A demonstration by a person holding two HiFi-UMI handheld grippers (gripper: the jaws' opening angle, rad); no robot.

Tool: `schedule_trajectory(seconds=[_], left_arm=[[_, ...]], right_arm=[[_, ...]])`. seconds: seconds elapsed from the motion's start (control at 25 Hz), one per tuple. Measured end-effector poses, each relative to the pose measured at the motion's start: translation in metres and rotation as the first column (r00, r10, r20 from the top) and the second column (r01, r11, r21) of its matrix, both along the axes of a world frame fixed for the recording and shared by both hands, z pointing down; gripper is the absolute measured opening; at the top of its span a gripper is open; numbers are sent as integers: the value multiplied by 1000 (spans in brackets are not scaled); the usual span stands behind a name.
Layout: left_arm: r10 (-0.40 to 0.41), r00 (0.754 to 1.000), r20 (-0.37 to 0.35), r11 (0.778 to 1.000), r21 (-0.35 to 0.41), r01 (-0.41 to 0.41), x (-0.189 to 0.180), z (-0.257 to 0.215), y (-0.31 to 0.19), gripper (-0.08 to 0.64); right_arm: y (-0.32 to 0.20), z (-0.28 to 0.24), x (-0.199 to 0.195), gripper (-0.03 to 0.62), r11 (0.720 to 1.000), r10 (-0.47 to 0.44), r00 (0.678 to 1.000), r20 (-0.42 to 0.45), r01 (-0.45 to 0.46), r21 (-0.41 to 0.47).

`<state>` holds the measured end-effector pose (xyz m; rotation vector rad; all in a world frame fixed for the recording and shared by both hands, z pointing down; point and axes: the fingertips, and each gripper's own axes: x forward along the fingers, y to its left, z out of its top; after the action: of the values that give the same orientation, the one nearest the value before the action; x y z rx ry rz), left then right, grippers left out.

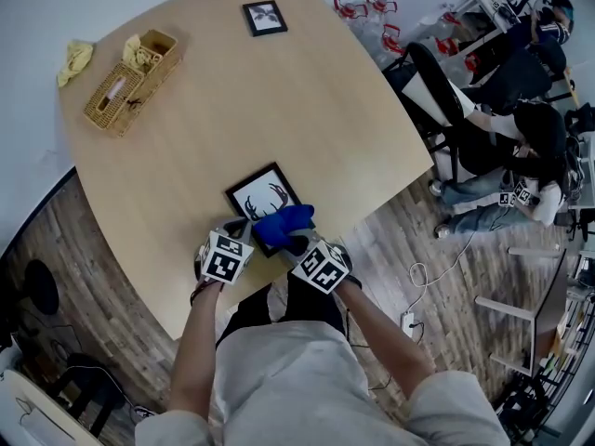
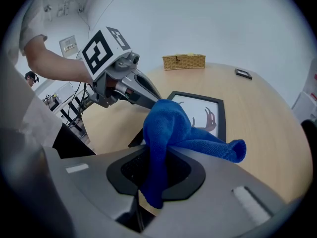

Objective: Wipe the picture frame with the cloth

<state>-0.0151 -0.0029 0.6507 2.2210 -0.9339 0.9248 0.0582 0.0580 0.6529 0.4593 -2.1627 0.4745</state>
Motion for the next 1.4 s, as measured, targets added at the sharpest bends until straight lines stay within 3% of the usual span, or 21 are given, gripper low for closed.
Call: schedule_trajectory(seconds=[0.4, 0.96, 1.4], left_arm=[[-13, 1000, -11, 1000, 1, 13, 0, 1, 0, 52], [-59, 998, -10, 998, 11, 59, 1, 1, -2, 52], [-62, 998, -32, 998, 2, 62, -1, -1, -2, 52]], right_arm=[[-41, 6, -26, 52, 998, 57, 998, -3, -57, 21], [-124, 6, -58, 52, 997, 51, 999, -14, -50, 63], [-139, 1, -79, 53, 996, 53, 998, -45, -50, 68]])
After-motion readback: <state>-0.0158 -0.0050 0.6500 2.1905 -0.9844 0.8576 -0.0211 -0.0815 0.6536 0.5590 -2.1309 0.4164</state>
